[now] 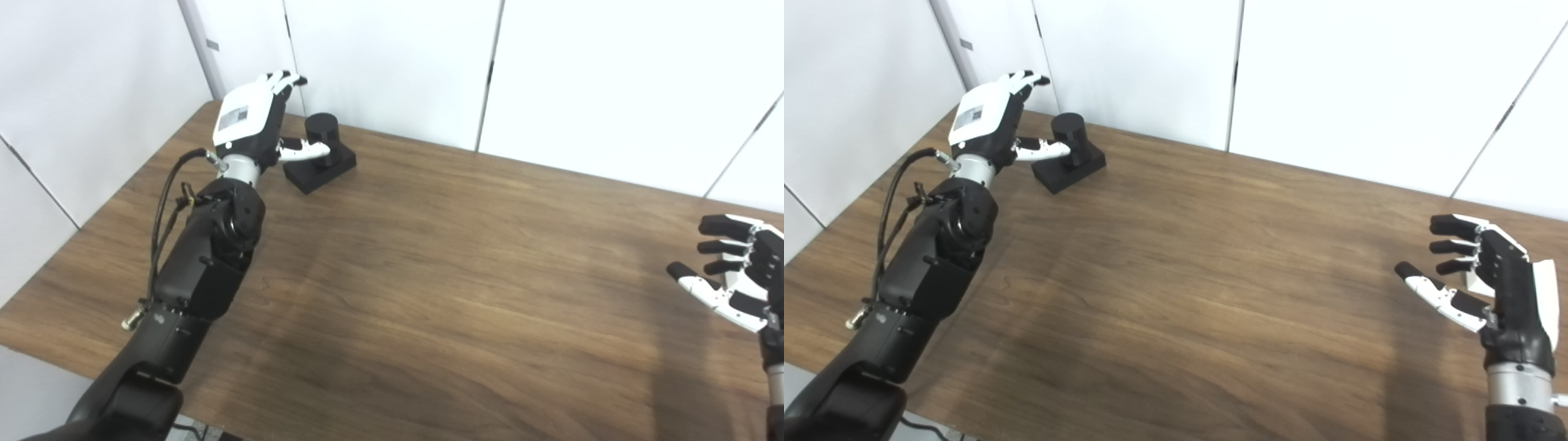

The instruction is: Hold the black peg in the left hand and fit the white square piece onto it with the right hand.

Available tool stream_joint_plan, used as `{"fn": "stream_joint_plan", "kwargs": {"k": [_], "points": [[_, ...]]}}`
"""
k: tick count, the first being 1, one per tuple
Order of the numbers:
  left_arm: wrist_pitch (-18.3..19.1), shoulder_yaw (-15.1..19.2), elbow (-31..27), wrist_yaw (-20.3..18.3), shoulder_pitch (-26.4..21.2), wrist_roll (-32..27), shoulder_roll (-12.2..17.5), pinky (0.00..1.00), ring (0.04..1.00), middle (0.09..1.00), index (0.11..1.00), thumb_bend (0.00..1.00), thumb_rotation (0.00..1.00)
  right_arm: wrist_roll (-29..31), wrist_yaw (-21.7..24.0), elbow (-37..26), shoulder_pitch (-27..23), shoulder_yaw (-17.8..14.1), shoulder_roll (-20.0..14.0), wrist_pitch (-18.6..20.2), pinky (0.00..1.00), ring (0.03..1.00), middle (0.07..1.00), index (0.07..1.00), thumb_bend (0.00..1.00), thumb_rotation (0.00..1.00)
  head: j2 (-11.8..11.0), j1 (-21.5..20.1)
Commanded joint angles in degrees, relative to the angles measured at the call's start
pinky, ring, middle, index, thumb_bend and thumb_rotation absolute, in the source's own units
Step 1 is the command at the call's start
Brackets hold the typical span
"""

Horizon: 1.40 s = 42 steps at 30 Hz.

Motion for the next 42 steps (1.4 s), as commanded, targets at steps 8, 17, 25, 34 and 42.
{"fn": "stream_joint_plan", "kwargs": {"k": [8, 17, 25, 34, 42], "points": [[5.5, -2.3, 2.2, -3.5, -6.2, 3.9, 3.6, 0.91, 1.000, 0.988, 0.851, 0.97, 0.52, -0.1, -0.7, -2.1, -1.7, -0.6, -0.3, -1.9, 0.47, 0.608, 0.671, 0.647, 0.50, 0.00, 0.0, 0.0], [5.7, -3.6, 6.9, -4.6, -7.9, 4.7, 4.5, 0.91, 1.000, 1.000, 0.857, 0.99, 0.54, -0.3, -0.6, -2.2, -1.7, -0.5, -0.4, -1.8, 0.47, 0.611, 0.668, 0.640, 0.50, 0.00, 0.1, -0.1], [5.8, -4.0, 10.0, -5.6, -8.7, 5.8, 4.3, 0.90, 1.000, 1.000, 0.870, 0.99, 0.56, -0.2, -0.7, -2.1, -1.6, -0.6, -0.4, -2.1, 0.47, 0.612, 0.669, 0.641, 0.50, 0.00, 0.4, -0.3], [5.7, -5.6, 14.0, -6.0, -9.8, 6.7, 4.2, 0.91, 1.000, 1.000, 0.865, 0.99, 0.59, -0.4, -0.9, -2.1, -1.7, -0.6, -0.5, -2.3, 0.46, 0.599, 0.667, 0.635, 0.50, 0.00, 0.5, -0.6], [5.7, -6.3, 16.5, -6.1, -10.3, 5.7, 2.7, 0.89, 1.000, 0.989, 0.862, 1.00, 0.59, -0.5, -0.8, -2.6, -1.6, -0.6, -0.5, -2.2, 0.46, 0.596, 0.663, 0.631, 0.49, 0.00, 0.7, -0.8]]}}
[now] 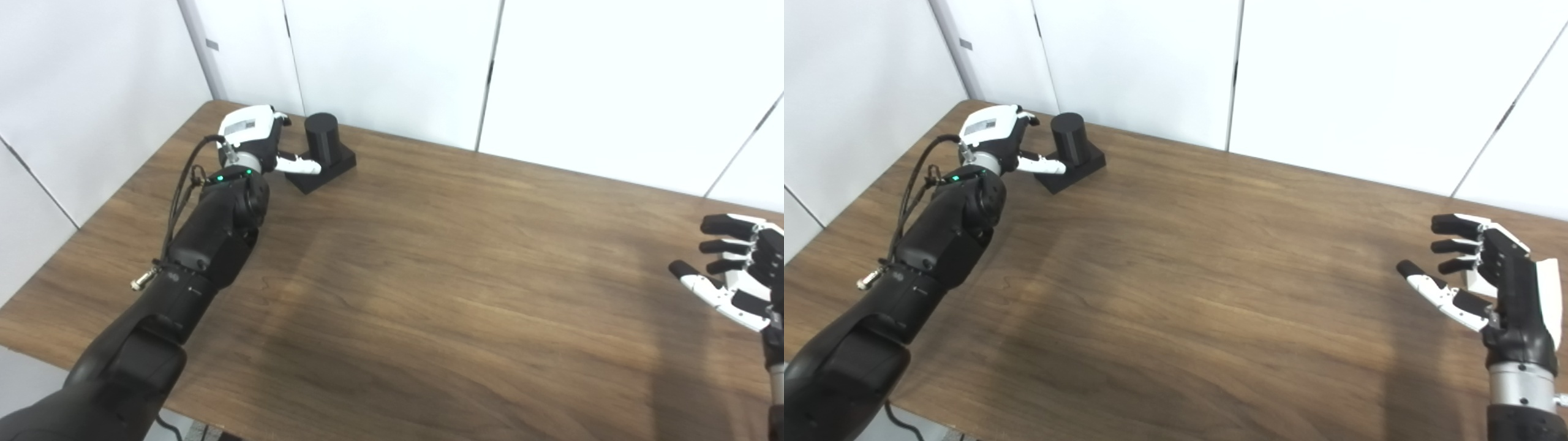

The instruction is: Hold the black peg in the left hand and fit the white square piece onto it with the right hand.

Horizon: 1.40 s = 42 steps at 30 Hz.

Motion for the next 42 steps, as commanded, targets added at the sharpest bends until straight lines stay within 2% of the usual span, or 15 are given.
{"fn": "stream_joint_plan", "kwargs": {"k": [1, 9, 17, 26, 34, 42], "points": [[0.1, 0.4, -0.2, 1.0, -3.4, -0.3, 0.3, 0.90, 1.000, 0.988, 0.861, 1.00, 0.58, -0.3, -0.7, -1.9, -1.6, -0.5, -0.5, -2.3, 0.46, 0.598, 0.663, 0.630, 0.49, 0.00, 0.0, 0.0], [0.1, -0.1, 1.0, 0.4, -3.8, -2.1, -0.8, 0.92, 1.000, 0.986, 0.846, 1.00, 0.57, -1.0, -1.1, -1.4, -1.7, -0.4, -0.5, -2.8, 0.46, 0.602, 0.663, 0.625, 0.50, 0.00, 0.1, -0.4], [-0.2, -2.3, 2.0, 1.3, -4.0, -2.5, -1.1, 0.89, 0.999, 0.977, 0.856, 0.96, 0.55, -1.3, -1.1, -1.7, -1.6, -0.5, -0.2, -2.6, 0.46, 0.594, 0.665, 0.627, 0.49, 0.00, 0.3, -0.7], [-0.9, -6.0, 4.9, 3.8, -4.6, -1.5, -0.6, 0.93, 1.000, 0.989, 0.855, 0.93, 0.53, -1.1, -1.0, -2.4, -1.1, -0.7, -0.2, -2.2, 0.46, 0.598, 0.664, 0.630, 0.49, 0.00, 0.6, -1.3], [-1.9, -8.5, 8.0, 5.9, -5.5, -0.9, -0.1, 0.91, 1.000, 0.986, 0.860, 0.93, 0.53, -1.1, -1.0, -2.3, -1.1, -0.9, -0.3, -2.1, 0.45, 0.586, 0.658, 0.630, 0.49, 0.00, 0.7, -1.4], [-1.1, -9.4, 7.9, 5.4, -5.4, -1.1, 0.5, 0.91, 1.000, 0.985, 0.853, 0.93, 0.54, -1.1, -1.0, -2.0, -1.1, -1.2, -0.5, -2.1, 0.45, 0.586, 0.655, 0.627, 0.49, 0.00, 1.1, -1.1]]}}
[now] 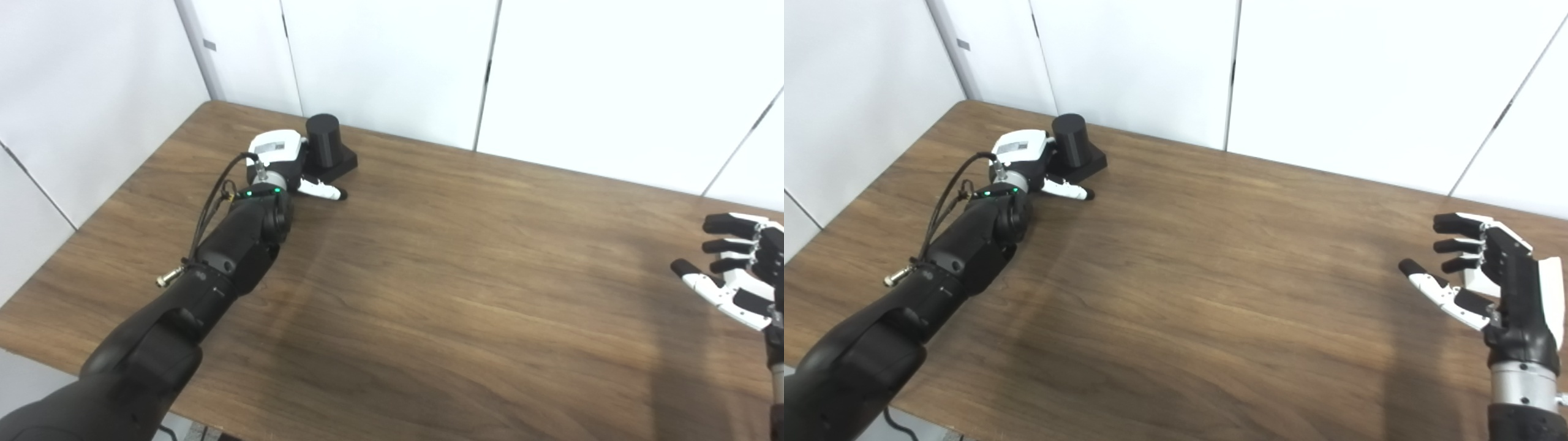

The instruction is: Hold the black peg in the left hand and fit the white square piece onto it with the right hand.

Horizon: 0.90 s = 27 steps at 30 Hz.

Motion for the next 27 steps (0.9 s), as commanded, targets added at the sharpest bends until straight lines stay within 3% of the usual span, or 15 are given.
{"fn": "stream_joint_plan", "kwargs": {"k": [1, 16, 18, 20, 27], "points": [[-0.1, -0.1, -1.0, 0.7, -2.8, 1.0, 2.1, 0.90, 1.000, 0.984, 0.850, 0.93, 0.54, 0.1, -0.7, -1.7, -1.3, -0.7, -0.6, -2.1, 0.45, 0.587, 0.657, 0.627, 0.49, 0.00, 0.1, 0.2], [0.9, 0.6, -1.8, 0.4, -1.0, 0.7, 2.7, 0.87, 0.990, 0.956, 0.788, 0.89, 0.50, 0.4, -0.4, -1.6, -1.3, -0.7, -1.2, -2.3, 0.47, 0.606, 0.663, 0.616, 0.50, 0.00, 0.5, 0.6], [0.9, 0.6, -2.4, 0.1, -0.6, 0.6, 2.8, 0.88, 0.991, 0.954, 0.763, 0.87, 0.49, 0.0, -0.3, -1.8, -1.2, -0.6, -1.3, -1.8, 0.47, 0.604, 0.660, 0.555, 0.50, 0.06, 0.5, 0.6], [0.7, 0.3, -2.8, 0.0, -0.3, 0.6, 2.9, 0.88, 0.985, 0.940, 0.727, 0.85, 0.47, 0.2, -0.1, -2.1, -1.1, -0.6, -1.3, -1.5, 0.46, 0.605, 0.661, 0.505, 0.50, 0.10, 0.5, 0.6], [-1.1, 1.7, -5.3, 0.0, 1.5, -2.5, 2.6, 0.88, 0.967, 0.907, 0.605, 0.76, 0.31, 0.3, 0.2, -2.8, -1.2, -0.8, -1.4, -0.5, 0.46, 0.617, 0.661, 0.492, 0.50, 0.11, 0.8, 0.8]]}}
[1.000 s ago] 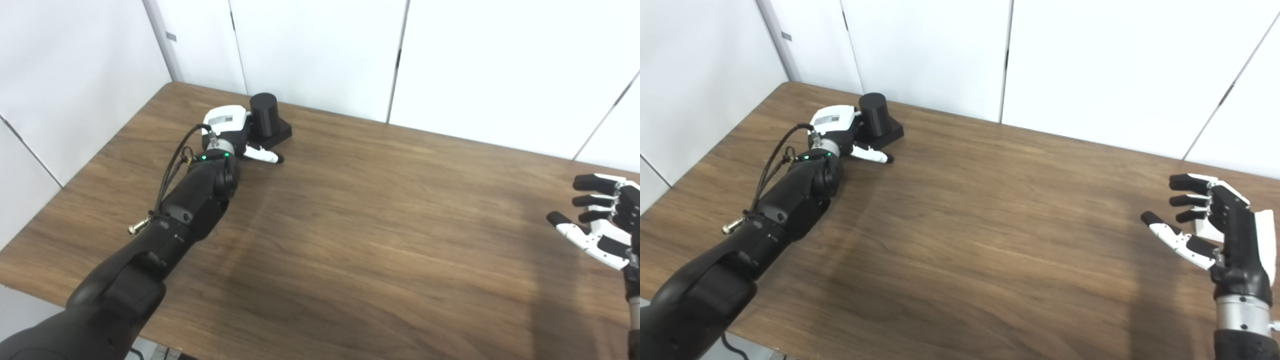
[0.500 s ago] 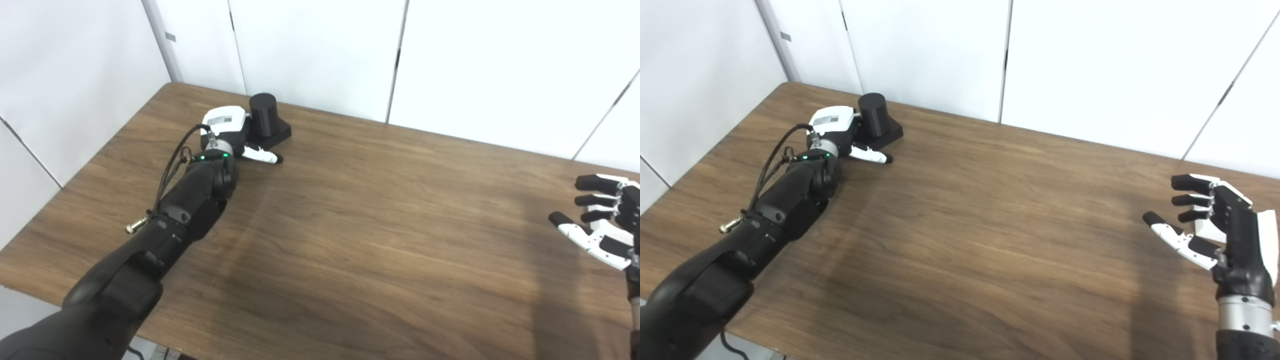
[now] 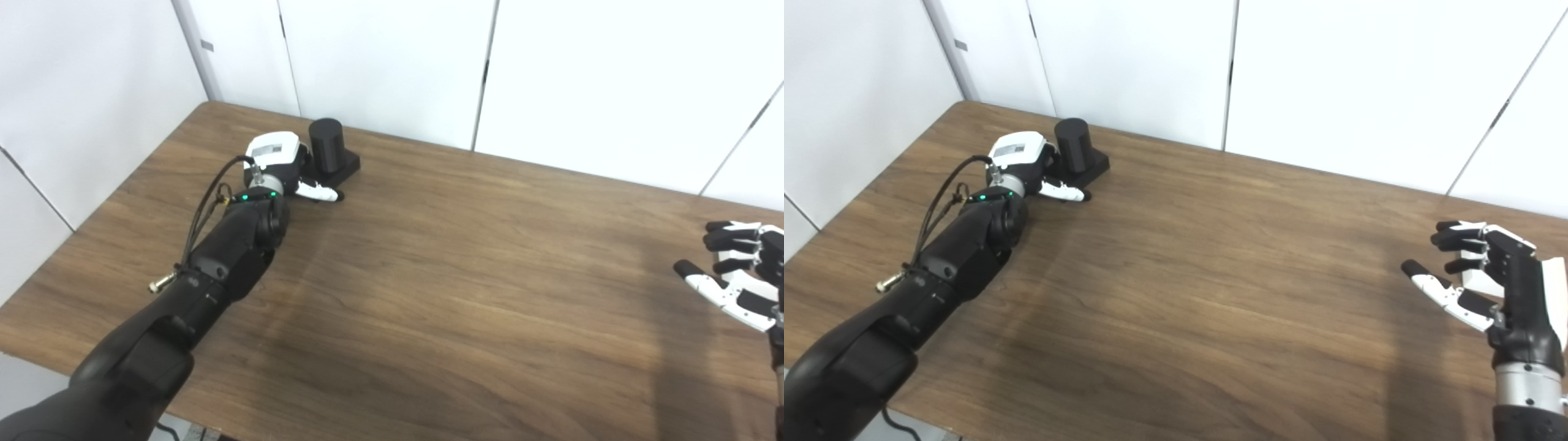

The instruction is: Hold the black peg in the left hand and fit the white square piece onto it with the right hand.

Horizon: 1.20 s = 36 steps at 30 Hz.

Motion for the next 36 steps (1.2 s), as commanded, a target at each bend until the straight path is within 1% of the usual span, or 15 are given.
{"fn": "stream_joint_plan", "kwargs": {"k": [1, 2, 3, 5, 9, 13, 17, 20, 24, 25, 30, 34, 36], "points": [[-1.2, 1.0, -1.6, 0.6, -0.4, -0.7, 1.6, 0.87, 0.962, 0.902, 0.586, 0.75, 0.29, 0.3, -0.1, -2.3, -1.3, -0.7, -0.6, -0.7, 0.46, 0.618, 0.661, 0.492, 0.50, 0.11, 0.0, 0.1], [-1.7, 1.2, -1.8, 0.8, -0.2, -1.1, 1.5, 0.86, 0.955, 0.896, 0.530, 0.62, 0.17, 0.3, -0.1, -2.3, -1.4, -0.7, -0.6, -0.7, 0.46, 0.620, 0.661, 0.491, 0.50, 0.11, 0.0, 0.1], [-2.1, 1.4, -1.9, 0.9, 0.0, -1.5, 1.4, 0.86, 0.951, 0.893, 0.511, 0.57, 0.12, 0.2, -0.2, -2.2, -1.4, -0.7, -0.7, -0.9, 0.46, 0.620, 0.660, 0.491, 0.50, 0.11, 0.1, 0.2], [-2.8, 1.9, -2.2, 1.0, 0.4, -2.2, 1.2, 0.85, 0.947, 0.890, 0.494, 0.53, 0.09, 0.0, -0.2, -2.2, -1.5, -0.7, -0.8, -0.9, 0.46, 0.620, 0.659, 0.491, 0.50, 0.11, 0.1, 0.3], [-3.6, 2.4, -3.2, 0.9, 1.2, -3.6, 1.1, 0.84, 0.943, 0.887, 0.487, 0.52, 0.07, 0.1, 0.0, -2.4, -1.6, -0.7, -0.6, -0.1, 0.45, 0.623, 0.664, 0.491, 0.50, 0.11, 0.1, 0.3], [-4.5, 2.7, -3.9, 0.6, 1.8, -4.9, 1.0, 0.83, 0.946, 0.886, 0.487, 0.52, 0.07, 0.5, -0.1, -2.0, -1.7, -0.8, -0.7, -0.9, 0.45, 0.625, 0.666, 0.491, 0.50, 0.11, 0.1, 0.3], [-5.5, 2.9, -4.4, 0.5, 2.6, -5.9, 0.8, 0.80, 0.942, 0.884, 0.486, 0.52, 0.07, 0.9, -0.1, -2.7, -1.7, -1.0, -0.4, 0.5, 0.46, 0.631, 0.671, 0.491, 0.50, 0.11, 0.2, 0.2], [-6.5, 3.4, -5.5, 0.0, 3.5, -7.6, 0.5, 0.83, 0.950, 0.891, 0.485, 0.52, 0.06, 1.0, 0.0, -2.8, -1.7, -1.0, -0.4, 0.5, 0.46, 0.636, 0.675, 0.492, 0.50, 0.11, 0.2, 0.2], [-9.6, 2.9, -6.5, -1.6, 4.3, -9.6, 0.6, 0.88, 0.961, 0.898, 0.485, 0.52, 0.06, 0.9, 0.0, -3.0, -1.8, -0.9, -0.3, 1.0, 0.47, 0.637, 0.675, 0.492, 0.49, 0.11, 0.2, 0.2], [-10.7, 2.7, -6.7, -2.0, 4.5, -10.2, 0.7, 0.87, 0.960, 0.898, 0.485, 0.52, 0.06, 0.8, -0.1, -3.2, -1.8, -0.9, -0.2, 1.3, 0.47, 0.638, 0.675, 0.491, 0.50, 0.11, 0.2, 0.2], [-17.0, 2.2, -8.5, -3.8, 5.7, -13.3, 0.7, 0.84, 0.961, 0.898, 0.487, 0.52, 0.06, 0.6, -0.1, -3.4, -1.9, -0.7, -0.3, 1.7, 0.46, 0.630, 0.676, 0.491, 0.50, 0.11, 0.2, -0.7], [-20.6, 1.4, -9.6, -5.0, 6.0, -14.5, 0.4, 0.80, 0.950, 0.895, 0.487, 0.52, 0.06, 0.1, -0.2, -3.0, -2.0, -0.4, -0.4, 1.0, 0.45, 0.618, 0.664, 0.491, 0.50, 0.12, 0.1, -1.0], [-21.8, 1.0, -10.6, -6.2, 6.3, -15.2, 0.3, 0.79, 0.948, 0.897, 0.487, 0.52, 0.07, -0.2, -0.4, -2.8, -2.1, -0.3, -0.5, 0.6, 0.45, 0.614, 0.659, 0.491, 0.50, 0.12, 0.2, -1.4]]}}
